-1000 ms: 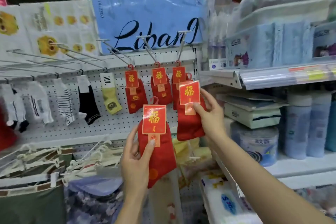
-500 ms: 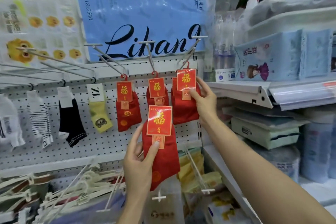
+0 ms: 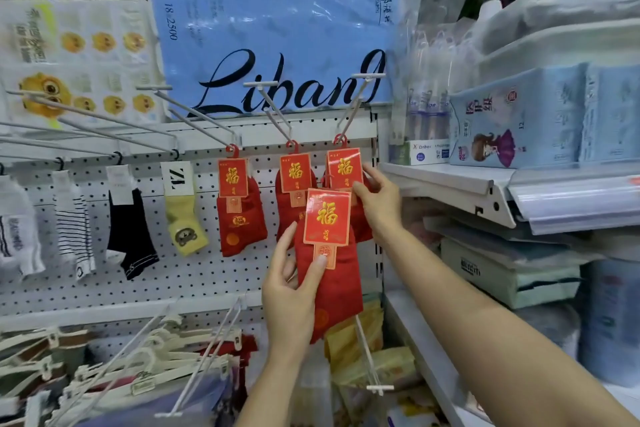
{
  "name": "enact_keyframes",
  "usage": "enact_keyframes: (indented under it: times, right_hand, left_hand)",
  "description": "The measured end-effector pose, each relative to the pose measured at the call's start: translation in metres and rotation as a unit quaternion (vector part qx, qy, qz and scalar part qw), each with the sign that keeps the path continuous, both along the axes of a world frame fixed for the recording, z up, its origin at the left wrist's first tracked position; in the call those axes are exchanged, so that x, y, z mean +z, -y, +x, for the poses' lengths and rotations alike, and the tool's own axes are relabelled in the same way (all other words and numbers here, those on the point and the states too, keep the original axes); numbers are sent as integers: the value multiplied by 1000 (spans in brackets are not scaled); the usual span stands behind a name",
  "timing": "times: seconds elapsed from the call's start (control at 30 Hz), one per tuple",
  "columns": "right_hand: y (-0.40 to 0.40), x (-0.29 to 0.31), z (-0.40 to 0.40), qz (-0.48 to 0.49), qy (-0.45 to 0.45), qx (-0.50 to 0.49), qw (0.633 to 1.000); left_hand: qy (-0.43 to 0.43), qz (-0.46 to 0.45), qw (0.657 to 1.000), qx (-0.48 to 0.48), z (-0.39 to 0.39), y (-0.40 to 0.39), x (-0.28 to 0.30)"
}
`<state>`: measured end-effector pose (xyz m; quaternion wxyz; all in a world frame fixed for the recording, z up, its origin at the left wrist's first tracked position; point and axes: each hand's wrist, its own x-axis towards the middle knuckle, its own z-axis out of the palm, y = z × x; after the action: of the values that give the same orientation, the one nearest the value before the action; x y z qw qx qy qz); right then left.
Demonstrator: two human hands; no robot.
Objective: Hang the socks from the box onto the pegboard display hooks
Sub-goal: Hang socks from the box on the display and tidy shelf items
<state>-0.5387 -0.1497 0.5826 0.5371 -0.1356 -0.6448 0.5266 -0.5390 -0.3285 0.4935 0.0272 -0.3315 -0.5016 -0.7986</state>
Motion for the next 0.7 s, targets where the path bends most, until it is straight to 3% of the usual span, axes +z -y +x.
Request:
enact_keyframes:
  times: [0.1, 0.2, 0.33, 0.4, 0.5, 0.7]
  right_hand:
    - [24, -6, 24, 3, -37, -2, 999]
    - [49, -24, 51, -1, -81, 77, 994]
    - [58, -28, 60, -42, -100, 123, 986]
    - [53, -21, 58, -55, -114, 105, 986]
    - [46, -7, 52, -68, -138, 93, 984]
    - [33, 16, 34, -54, -143, 38, 988]
  left_hand:
    - [-24, 11, 999, 27, 2, -9, 7]
    - [-46, 20, 998, 47, 1, -18, 14]
    - [-97, -34, 990, 92, -2, -34, 25]
    - [-167, -77, 965, 189, -7, -38, 45]
    - [-252, -66, 928, 268, -15, -39, 97]
    - [-420, -69, 866, 262, -22, -54, 170]
